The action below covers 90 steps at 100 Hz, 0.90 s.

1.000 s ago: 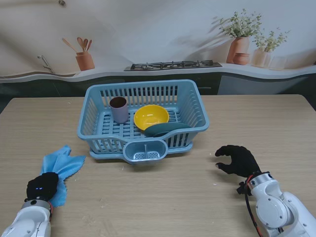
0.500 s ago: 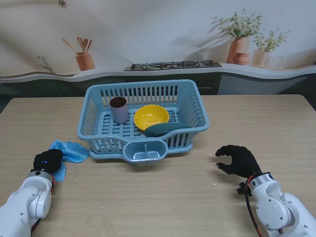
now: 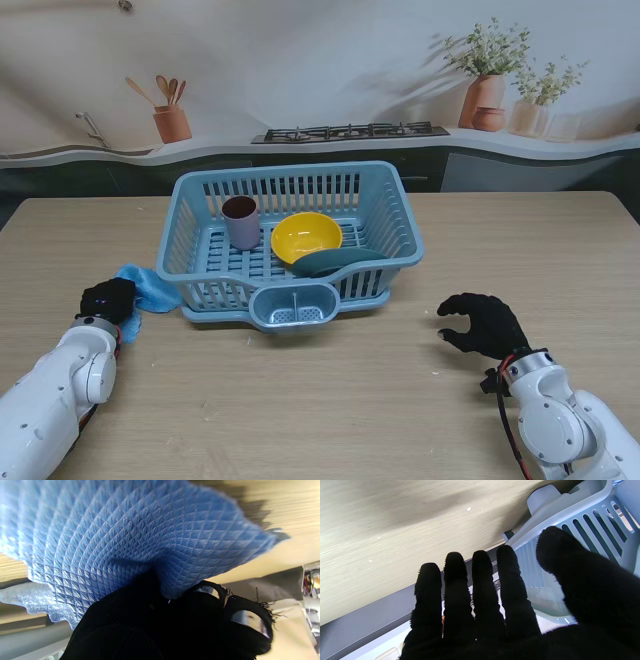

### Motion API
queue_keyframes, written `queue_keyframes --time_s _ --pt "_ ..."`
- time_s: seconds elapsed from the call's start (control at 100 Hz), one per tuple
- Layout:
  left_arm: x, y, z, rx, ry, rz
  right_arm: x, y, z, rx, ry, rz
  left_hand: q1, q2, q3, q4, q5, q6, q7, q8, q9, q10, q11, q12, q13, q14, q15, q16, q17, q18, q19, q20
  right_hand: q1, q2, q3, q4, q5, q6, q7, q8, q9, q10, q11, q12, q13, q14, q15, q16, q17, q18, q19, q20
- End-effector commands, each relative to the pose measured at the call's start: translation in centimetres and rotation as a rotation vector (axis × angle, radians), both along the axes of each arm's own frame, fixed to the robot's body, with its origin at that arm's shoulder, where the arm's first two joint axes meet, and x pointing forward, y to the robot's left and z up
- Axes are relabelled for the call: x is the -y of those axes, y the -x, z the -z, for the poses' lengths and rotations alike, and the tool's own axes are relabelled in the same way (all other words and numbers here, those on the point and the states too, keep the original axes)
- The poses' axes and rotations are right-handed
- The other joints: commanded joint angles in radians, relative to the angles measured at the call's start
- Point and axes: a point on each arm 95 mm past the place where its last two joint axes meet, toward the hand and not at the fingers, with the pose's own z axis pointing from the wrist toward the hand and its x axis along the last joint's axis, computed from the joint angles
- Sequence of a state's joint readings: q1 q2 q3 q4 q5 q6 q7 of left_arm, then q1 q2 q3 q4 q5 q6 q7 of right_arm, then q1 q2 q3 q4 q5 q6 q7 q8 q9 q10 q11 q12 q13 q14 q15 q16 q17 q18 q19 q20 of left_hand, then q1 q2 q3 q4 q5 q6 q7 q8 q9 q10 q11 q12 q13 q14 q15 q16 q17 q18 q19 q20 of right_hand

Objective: Clear dishes and wipe the table

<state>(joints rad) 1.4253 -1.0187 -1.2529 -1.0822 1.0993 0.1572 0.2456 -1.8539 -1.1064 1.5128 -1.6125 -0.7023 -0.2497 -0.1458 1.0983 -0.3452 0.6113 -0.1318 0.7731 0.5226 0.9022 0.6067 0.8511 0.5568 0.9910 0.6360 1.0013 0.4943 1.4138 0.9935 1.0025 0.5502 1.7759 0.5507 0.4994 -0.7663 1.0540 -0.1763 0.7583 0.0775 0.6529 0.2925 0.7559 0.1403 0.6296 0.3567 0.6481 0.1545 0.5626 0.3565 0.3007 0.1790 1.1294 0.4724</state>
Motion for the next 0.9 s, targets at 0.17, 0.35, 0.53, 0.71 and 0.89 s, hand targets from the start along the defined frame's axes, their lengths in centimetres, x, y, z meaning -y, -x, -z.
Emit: queue_keyframes --time_s 0.17,0.35,0.53,0.71,0.89 --pt "-0.1 0.7 0.9 0.036 0.016 0.071 -0.2 0.0 -0.1 -0.007 0.003 -0.005 0.119 -0.088 0.005 0.011 0.017 -0.26 -0.073 -0.15 -0.064 -0.036 -0.194 0.004 -0.198 0.136 -0.168 -0.036 -0.214 0.104 -0.103 0.231 -0.009 -0.005 -0.006 0.02 -0.02 0.008 -0.004 0.007 -0.019 -0.009 -0.012 -0.01 -0.022 -0.017 -0.005 0.0 -0.011 0.011 0.005 0.007" --pt "-0.4 0.9 0.0 0.1 0.008 0.133 -0.2 -0.1 0.0 -0.009 0.002 -0.007 0.023 -0.15 0.091 -0.013 -0.05 -0.272 -0.114 -0.17 -0.168 -0.079 -0.255 -0.01 -0.35 0.13 -0.308 -0.106 -0.387 0.117 -0.265 0.28 -0.01 -0.007 -0.006 0.019 -0.02 0.008 -0.005 0.007 -0.019 -0.01 -0.012 -0.01 -0.023 -0.016 -0.005 0.0 -0.013 0.008 0.004 0.007" --pt "-0.7 1.1 -1.2 0.166 0.024 0.181 -0.1 -0.2 0.0 -0.006 0.002 -0.01 -0.036 -0.166 0.114 -0.022 -0.103 -0.266 -0.173 -0.192 -0.296 -0.101 -0.243 -0.056 -0.474 0.128 -0.39 -0.142 -0.566 0.124 -0.411 0.284 -0.011 -0.008 -0.006 0.019 -0.021 0.008 -0.004 0.007 -0.018 -0.009 -0.012 -0.01 -0.023 -0.017 -0.005 0.0 -0.013 0.01 0.003 0.008" --pt "-0.9 1.4 -2.2 0.243 0.035 0.248 -0.1 -0.2 0.0 -0.003 0.0 -0.011 -0.12 -0.188 0.184 -0.032 -0.122 -0.267 -0.193 -0.183 -0.337 -0.114 -0.216 -0.107 -0.512 0.118 -0.409 -0.153 -0.631 0.112 -0.458 0.282 -0.012 -0.008 -0.006 0.019 -0.021 0.008 -0.005 0.007 -0.019 -0.01 -0.012 -0.01 -0.023 -0.017 -0.005 0.0 -0.012 0.011 0.003 0.008" --pt "-0.9 2.4 -2.9 0.288 0.025 0.282 -0.1 -0.2 0.1 -0.002 -0.002 -0.016 -0.208 -0.182 0.245 -0.029 -0.138 -0.259 -0.253 -0.189 -0.393 -0.134 -0.275 -0.146 -0.598 0.108 -0.496 -0.193 -0.736 0.097 -0.516 0.248 -0.014 -0.01 -0.007 0.018 -0.022 0.008 -0.006 0.007 -0.019 -0.01 -0.012 -0.009 -0.024 -0.017 -0.006 -0.001 -0.013 0.013 0.002 0.009"
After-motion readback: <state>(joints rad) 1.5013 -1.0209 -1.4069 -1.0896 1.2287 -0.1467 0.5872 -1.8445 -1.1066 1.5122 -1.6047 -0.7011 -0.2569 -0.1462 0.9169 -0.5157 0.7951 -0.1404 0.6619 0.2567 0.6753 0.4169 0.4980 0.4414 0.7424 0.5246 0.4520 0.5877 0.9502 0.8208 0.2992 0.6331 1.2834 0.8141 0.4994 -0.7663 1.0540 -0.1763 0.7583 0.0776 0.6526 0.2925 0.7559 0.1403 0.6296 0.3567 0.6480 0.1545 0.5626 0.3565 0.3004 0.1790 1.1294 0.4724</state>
